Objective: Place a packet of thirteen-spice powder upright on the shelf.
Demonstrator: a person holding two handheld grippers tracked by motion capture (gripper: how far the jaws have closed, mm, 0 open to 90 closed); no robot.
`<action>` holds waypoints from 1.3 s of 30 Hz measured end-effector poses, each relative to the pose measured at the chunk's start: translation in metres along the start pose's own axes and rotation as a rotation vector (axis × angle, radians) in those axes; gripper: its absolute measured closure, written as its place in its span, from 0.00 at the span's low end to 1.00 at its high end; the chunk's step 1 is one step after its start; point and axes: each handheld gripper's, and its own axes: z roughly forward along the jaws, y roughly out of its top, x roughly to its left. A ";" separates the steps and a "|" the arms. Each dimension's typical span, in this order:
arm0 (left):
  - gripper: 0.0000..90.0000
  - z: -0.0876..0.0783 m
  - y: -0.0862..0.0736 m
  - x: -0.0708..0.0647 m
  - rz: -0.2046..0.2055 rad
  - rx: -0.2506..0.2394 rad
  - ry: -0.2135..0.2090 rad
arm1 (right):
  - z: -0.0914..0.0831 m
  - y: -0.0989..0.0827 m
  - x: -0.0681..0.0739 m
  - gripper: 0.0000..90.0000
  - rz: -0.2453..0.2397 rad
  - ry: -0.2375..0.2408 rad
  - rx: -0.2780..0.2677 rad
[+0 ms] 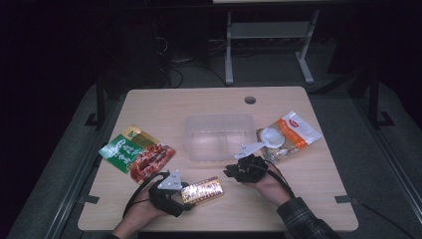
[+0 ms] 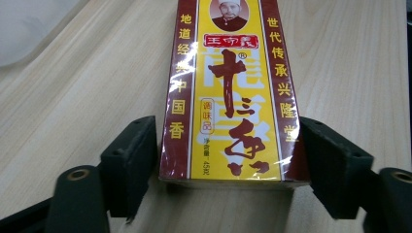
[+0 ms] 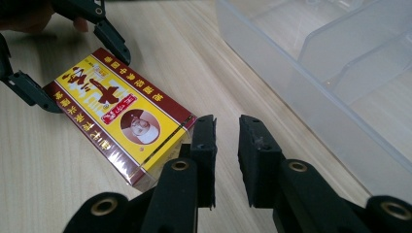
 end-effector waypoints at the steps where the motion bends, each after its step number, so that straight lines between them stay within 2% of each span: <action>1: 0.32 0.000 0.000 0.000 0.000 -0.007 -0.005 | 0.000 0.000 0.000 0.85 -0.001 0.000 -0.001; 7: 0.35 0.001 0.002 -0.002 0.000 0.001 -0.002 | -0.001 0.000 0.000 0.82 -0.003 -0.006 -0.005; 10: 0.35 0.000 0.004 -0.002 0.006 0.019 0.000 | -0.002 0.000 0.000 0.76 -0.004 -0.008 -0.016; 11: 0.35 0.001 0.004 -0.002 -0.004 0.011 -0.001 | -0.004 -0.001 -0.001 0.72 -0.010 -0.007 -0.019; 13: 0.36 -0.001 0.006 -0.002 -0.010 0.009 -0.005 | -0.005 -0.001 -0.001 0.70 -0.004 -0.010 -0.019; 16: 0.36 -0.006 0.008 -0.002 -0.031 -0.029 -0.008 | -0.010 -0.002 -0.004 0.65 -0.007 -0.004 -0.034; 19: 0.36 -0.013 0.010 0.000 -0.035 -0.053 -0.002 | -0.017 -0.004 -0.007 0.59 -0.004 0.002 -0.042; 22: 0.36 -0.019 0.011 0.002 -0.045 -0.085 -0.008 | -0.026 -0.006 -0.011 0.52 -0.021 0.035 -0.070; 24: 0.36 -0.023 0.011 0.002 -0.036 -0.099 -0.006 | -0.033 -0.009 -0.014 0.46 -0.034 0.069 -0.094; 26: 0.36 -0.026 0.011 0.003 -0.035 -0.112 -0.018 | -0.038 -0.011 -0.017 0.38 -0.054 0.108 -0.109; 30: 0.36 -0.030 0.011 0.002 -0.014 -0.135 -0.049 | -0.044 -0.014 -0.019 0.30 -0.108 0.172 -0.150; 35: 0.36 -0.032 0.013 -0.002 0.020 -0.154 -0.085 | -0.039 -0.012 -0.010 0.21 -0.211 0.267 -0.168; 39: 0.36 -0.033 0.017 -0.006 0.042 -0.167 -0.106 | -0.029 -0.011 0.000 0.18 -0.261 0.330 -0.155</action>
